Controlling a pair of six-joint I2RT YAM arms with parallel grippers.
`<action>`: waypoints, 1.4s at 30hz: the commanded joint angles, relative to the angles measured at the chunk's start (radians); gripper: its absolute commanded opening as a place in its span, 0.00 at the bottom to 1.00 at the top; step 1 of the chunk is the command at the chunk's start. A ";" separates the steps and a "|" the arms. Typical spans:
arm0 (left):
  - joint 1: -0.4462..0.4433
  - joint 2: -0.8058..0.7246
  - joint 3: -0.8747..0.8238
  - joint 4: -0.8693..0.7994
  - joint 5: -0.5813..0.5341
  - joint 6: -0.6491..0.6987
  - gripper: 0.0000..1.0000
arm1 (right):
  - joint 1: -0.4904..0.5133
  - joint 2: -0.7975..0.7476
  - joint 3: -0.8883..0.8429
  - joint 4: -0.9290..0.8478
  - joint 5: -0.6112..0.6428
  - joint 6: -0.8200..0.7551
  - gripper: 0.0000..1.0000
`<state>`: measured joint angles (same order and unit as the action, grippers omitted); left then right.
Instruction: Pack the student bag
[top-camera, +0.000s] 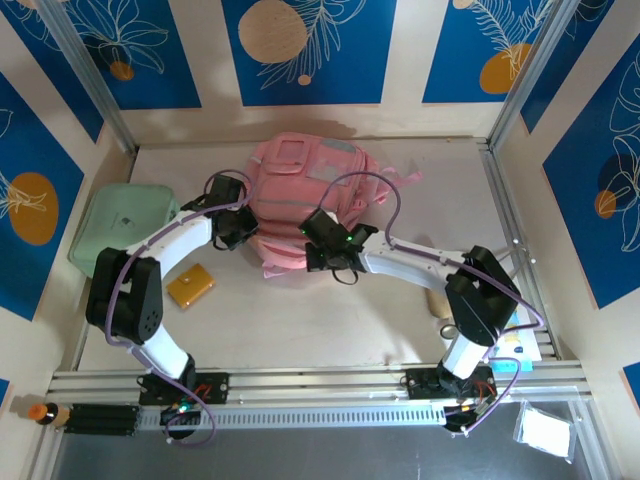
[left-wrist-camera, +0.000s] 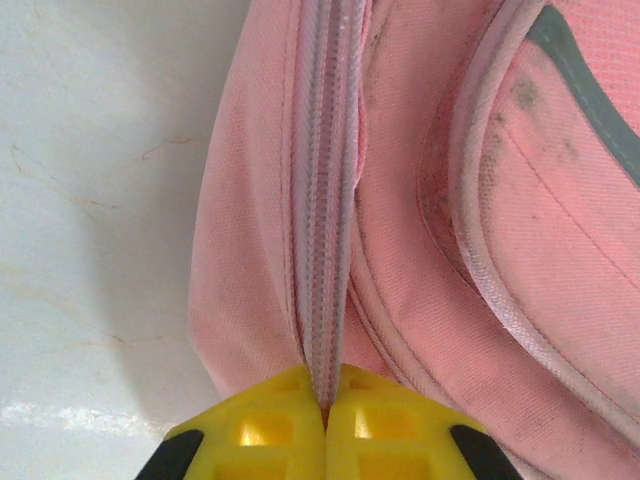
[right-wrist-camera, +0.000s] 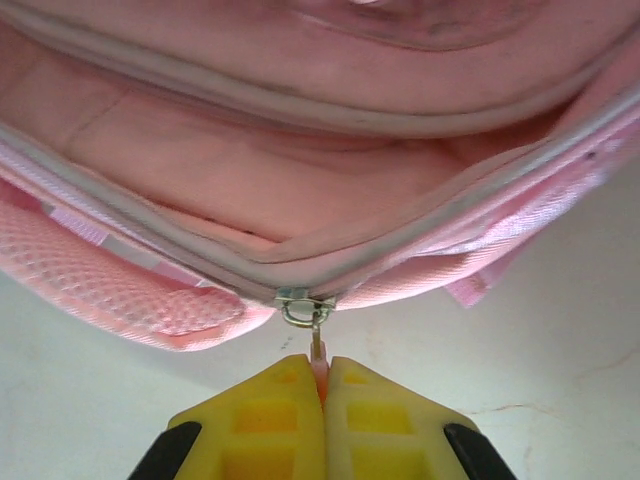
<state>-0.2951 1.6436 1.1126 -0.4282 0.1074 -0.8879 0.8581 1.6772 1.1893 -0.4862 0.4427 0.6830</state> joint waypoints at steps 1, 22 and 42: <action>0.014 -0.042 -0.012 0.008 -0.056 0.023 0.00 | -0.046 -0.031 -0.037 -0.094 0.065 0.028 0.00; 0.018 -0.056 -0.018 -0.005 -0.050 0.047 0.00 | -0.230 0.049 -0.017 -0.073 0.059 -0.082 0.00; -0.077 -0.193 -0.042 0.021 0.003 0.516 0.57 | -0.223 0.020 -0.015 0.073 -0.397 -0.295 0.00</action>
<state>-0.3206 1.4956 1.0843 -0.4263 0.0921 -0.5701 0.6292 1.7226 1.1904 -0.4320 0.1272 0.3889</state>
